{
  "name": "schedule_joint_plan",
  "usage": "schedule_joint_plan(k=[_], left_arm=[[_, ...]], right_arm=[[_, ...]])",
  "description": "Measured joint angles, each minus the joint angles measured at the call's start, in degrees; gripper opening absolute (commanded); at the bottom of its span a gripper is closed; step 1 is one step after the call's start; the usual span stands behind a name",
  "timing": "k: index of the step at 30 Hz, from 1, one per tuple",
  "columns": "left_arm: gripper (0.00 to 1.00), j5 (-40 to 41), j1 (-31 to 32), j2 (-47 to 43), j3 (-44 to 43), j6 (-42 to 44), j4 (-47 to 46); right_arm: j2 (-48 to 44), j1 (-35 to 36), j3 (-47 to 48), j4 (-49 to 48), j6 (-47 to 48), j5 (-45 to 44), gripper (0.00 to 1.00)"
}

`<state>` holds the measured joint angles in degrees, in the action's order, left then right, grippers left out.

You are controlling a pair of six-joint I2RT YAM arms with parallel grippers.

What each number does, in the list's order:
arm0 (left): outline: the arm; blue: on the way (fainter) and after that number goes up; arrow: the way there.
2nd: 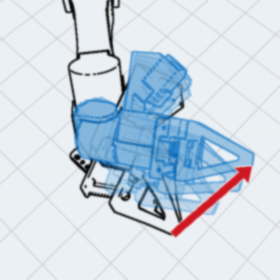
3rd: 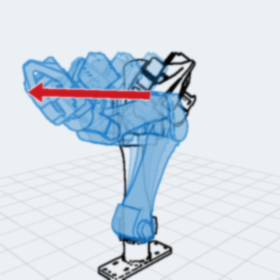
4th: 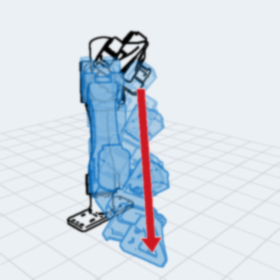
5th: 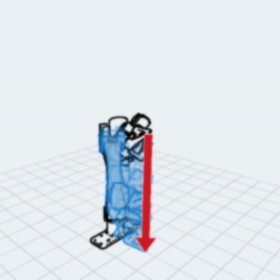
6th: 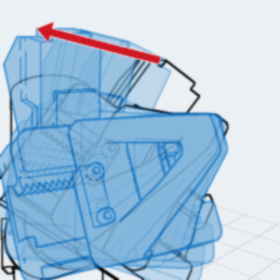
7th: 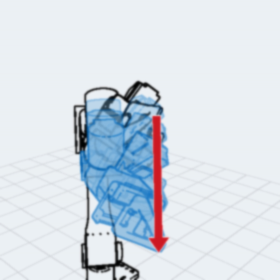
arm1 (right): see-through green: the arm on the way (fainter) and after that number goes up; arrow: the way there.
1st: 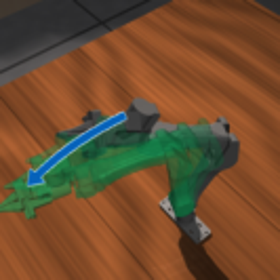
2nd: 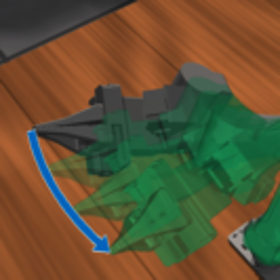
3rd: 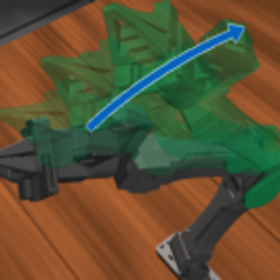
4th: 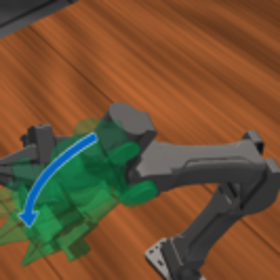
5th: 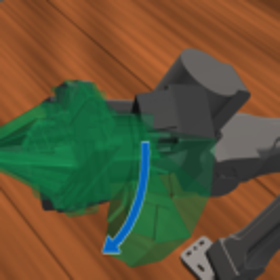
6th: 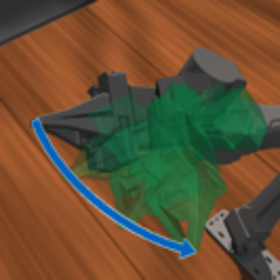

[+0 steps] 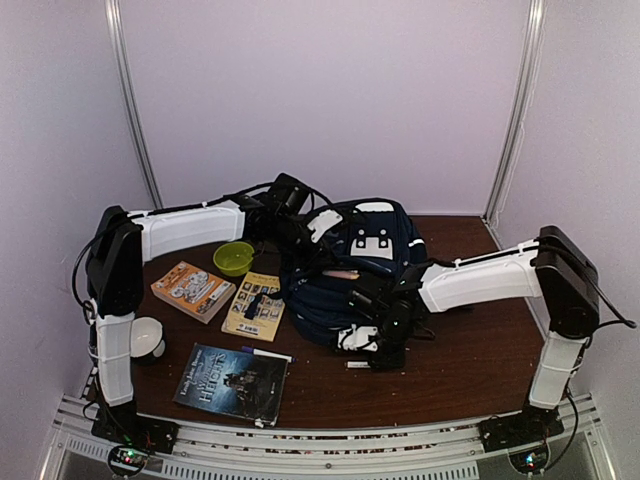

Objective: Pack the student bag
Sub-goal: Move the pen to the center of the board, then pick up the pen from the center of the board.

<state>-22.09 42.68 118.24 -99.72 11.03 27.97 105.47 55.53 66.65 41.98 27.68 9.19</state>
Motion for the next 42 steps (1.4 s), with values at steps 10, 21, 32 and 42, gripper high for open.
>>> schedule_joint_plan(k=[10, 21, 32, 42], left_arm=[[0.01, -0.02, 0.00, 0.00, 0.00, -0.02, 0.02], [0.01, -0.02, 0.00, -0.02, -0.02, -0.02, 0.00], [0.01, -0.04, 0.00, -0.02, 0.00, -0.02, 0.00], [0.01, -0.22, 0.00, -0.02, -0.02, -0.04, 0.02]], right_arm=[[0.63, 1.25, 0.66, -0.59, -0.92, 0.00, 0.20], [0.68, 1.25, 0.85, -0.11, -1.03, 0.81, 0.07], [-3.69, 1.22, 1.60, 2.47, 0.50, -0.66, 0.07], [-7.85, -0.26, 9.27, 0.55, 5.53, -8.85, 0.07]])
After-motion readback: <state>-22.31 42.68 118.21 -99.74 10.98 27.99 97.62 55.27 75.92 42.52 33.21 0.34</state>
